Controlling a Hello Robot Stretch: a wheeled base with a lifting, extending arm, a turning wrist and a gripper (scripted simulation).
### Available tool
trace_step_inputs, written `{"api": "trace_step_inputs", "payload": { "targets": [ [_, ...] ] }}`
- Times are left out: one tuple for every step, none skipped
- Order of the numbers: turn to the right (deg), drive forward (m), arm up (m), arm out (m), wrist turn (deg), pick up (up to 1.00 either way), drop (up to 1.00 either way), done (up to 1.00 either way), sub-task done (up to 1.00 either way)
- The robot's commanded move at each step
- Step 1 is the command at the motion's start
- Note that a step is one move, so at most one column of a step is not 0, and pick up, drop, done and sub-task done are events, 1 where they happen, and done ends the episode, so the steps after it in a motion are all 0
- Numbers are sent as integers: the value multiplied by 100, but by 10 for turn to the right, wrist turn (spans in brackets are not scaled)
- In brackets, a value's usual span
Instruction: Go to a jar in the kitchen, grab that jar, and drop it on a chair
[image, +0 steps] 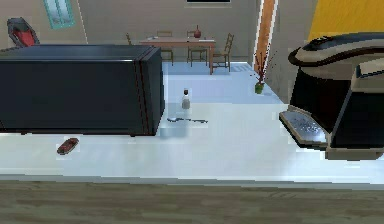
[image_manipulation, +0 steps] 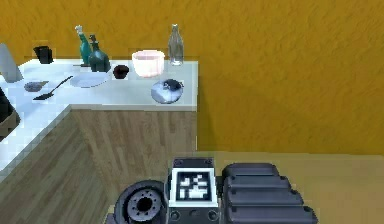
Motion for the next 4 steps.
{"api": "trace_step_inputs", "payload": {
  "targets": [
    [0,0,0,50,0,0,0,0,0],
    [0,0,0,0,450,0,0,0,0],
    [0,0,0,0,450,0,0,0,0],
    [0,0,0,0,450,0,0,0,0]
  ]
}}
